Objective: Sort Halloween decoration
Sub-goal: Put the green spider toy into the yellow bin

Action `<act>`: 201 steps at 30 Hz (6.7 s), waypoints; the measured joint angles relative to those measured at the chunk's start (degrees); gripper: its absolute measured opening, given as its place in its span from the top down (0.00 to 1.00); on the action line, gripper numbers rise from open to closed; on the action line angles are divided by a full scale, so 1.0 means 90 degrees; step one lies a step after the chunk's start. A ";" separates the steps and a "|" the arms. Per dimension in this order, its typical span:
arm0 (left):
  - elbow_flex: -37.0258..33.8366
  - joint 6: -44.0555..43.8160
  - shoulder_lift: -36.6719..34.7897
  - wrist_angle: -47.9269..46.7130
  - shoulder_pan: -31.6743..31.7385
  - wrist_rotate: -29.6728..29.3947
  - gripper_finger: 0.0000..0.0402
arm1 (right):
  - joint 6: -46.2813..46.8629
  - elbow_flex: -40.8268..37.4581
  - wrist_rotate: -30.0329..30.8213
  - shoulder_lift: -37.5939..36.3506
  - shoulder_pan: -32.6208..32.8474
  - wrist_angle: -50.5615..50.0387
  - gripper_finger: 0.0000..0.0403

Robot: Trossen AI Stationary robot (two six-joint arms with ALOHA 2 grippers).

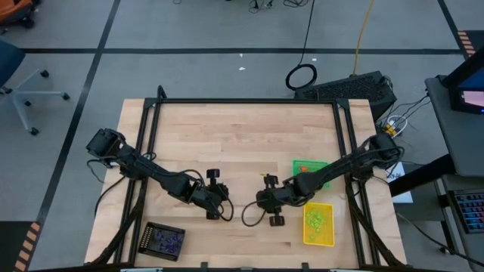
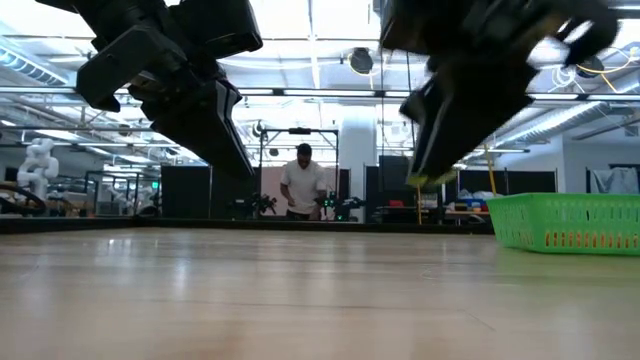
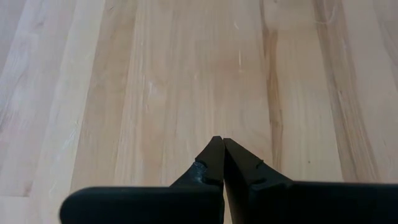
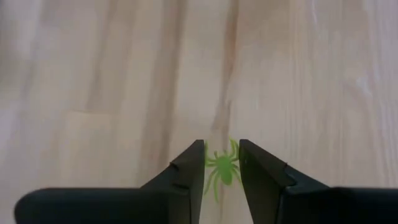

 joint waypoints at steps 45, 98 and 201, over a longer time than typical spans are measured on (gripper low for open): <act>0.0000 0.0051 0.0000 0.0695 0.0000 0.0000 0.99 | -0.2122 -0.3294 0.0707 -0.2903 0.1033 0.6909 0.79; 0.0000 0.0065 0.0000 0.0695 0.0000 0.0000 0.99 | -0.7348 -0.3293 0.0687 -0.2903 0.1031 0.6817 0.79; 0.0002 -0.0998 0.0002 0.2703 -0.1221 -0.1053 0.99 | 0.5859 -0.3246 0.0558 -0.3975 0.3291 -0.0684 0.79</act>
